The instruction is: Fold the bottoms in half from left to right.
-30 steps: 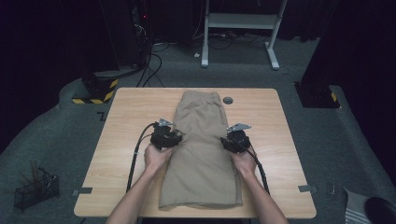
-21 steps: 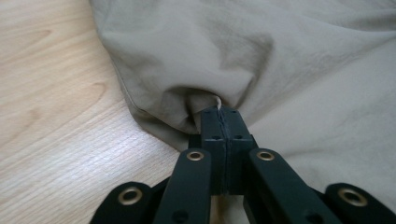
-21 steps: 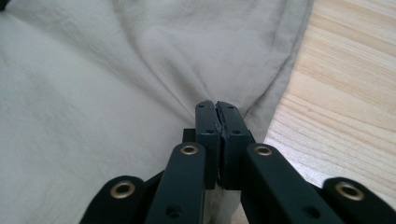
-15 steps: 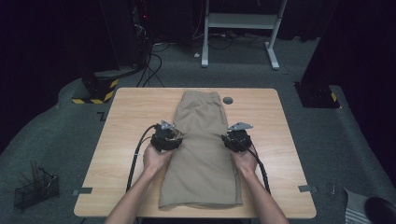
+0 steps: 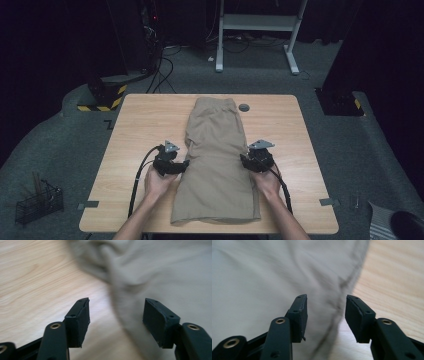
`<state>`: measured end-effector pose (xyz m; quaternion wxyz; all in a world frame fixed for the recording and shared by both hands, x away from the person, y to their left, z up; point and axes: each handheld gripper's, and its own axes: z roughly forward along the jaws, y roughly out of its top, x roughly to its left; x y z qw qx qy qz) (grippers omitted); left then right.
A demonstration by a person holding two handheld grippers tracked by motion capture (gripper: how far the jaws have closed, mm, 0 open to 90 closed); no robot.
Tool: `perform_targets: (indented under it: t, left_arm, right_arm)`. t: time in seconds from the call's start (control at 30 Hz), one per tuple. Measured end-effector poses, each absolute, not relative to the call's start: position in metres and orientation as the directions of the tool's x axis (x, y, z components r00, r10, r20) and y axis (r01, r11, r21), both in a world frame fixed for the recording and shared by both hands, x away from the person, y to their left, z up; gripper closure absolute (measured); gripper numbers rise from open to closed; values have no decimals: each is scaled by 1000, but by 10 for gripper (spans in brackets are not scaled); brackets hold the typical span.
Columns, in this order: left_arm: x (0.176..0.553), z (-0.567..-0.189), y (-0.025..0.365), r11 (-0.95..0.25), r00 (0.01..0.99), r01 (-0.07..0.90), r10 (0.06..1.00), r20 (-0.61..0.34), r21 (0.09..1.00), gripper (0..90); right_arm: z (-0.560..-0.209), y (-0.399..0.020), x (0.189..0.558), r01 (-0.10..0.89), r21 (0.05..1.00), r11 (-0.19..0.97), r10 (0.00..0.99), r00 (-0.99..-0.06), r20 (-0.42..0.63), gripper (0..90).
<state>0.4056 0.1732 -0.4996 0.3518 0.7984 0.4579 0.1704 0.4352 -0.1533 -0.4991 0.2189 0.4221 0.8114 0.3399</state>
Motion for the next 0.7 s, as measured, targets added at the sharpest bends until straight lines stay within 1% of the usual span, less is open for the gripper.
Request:
perform_targets:
  t: [0.07,0.13,0.2,0.23,0.27,0.3,0.37,0.4,0.43,0.5,0.53,0.6,0.63,0.67,0.7]
  left_arm:
    - [397,-501,167,-343,557,606,827,-76,717,351]
    - [393,-505,161,-367,579,610,811,-80,702,368]
    - [391,-511,160,-370,586,624,804,-99,689,465]
    - [391,-514,160,-358,582,630,805,-114,689,496]
    - [389,-514,161,-354,583,627,805,-115,694,552]
    - [389,-514,162,-368,587,618,804,-96,695,655]
    - [388,-514,165,-398,586,606,809,-49,689,827]
    - [388,-514,167,-400,583,606,811,-42,688,870]
    - [389,-513,168,-394,576,610,817,-43,687,885]
    - [388,-511,167,-397,566,609,824,-26,687,882]
    - [387,-510,167,-390,564,606,825,-29,693,836]
    - [383,-508,168,-371,566,613,822,-60,697,603]
    - [379,-507,169,-370,570,613,819,-67,698,524]
    - [374,-507,170,-377,572,612,818,-61,695,465]
    - [371,-507,171,-375,572,612,818,-63,696,444]
  right_arm:
    - [-494,-150,424,507,756,414,817,-573,-64,504]
    - [-495,-146,415,497,755,428,801,-595,-63,519]
    - [-501,-143,411,513,733,447,786,-616,-48,563]
    - [-504,-142,411,522,721,455,783,-621,-45,587]
    - [-509,-142,411,530,709,466,780,-624,-47,637]
    - [-512,-142,411,537,699,472,778,-627,-44,717]
    - [-517,-147,411,517,703,488,771,-633,-69,894]
    - [-517,-150,411,504,699,507,768,-633,-101,898]
    - [-517,-151,411,499,697,515,764,-636,-109,899]
    - [-516,-152,413,502,687,526,769,-626,-132,899]
    - [-515,-153,415,510,686,518,777,-616,-129,891]
    - [-511,-157,411,517,707,482,790,-606,-95,779]
    - [-508,-159,407,513,718,470,785,-615,-75,723]
    - [-505,-160,401,514,719,468,779,-624,-61,673]
    - [-503,-160,392,507,718,477,772,-632,-67,623]
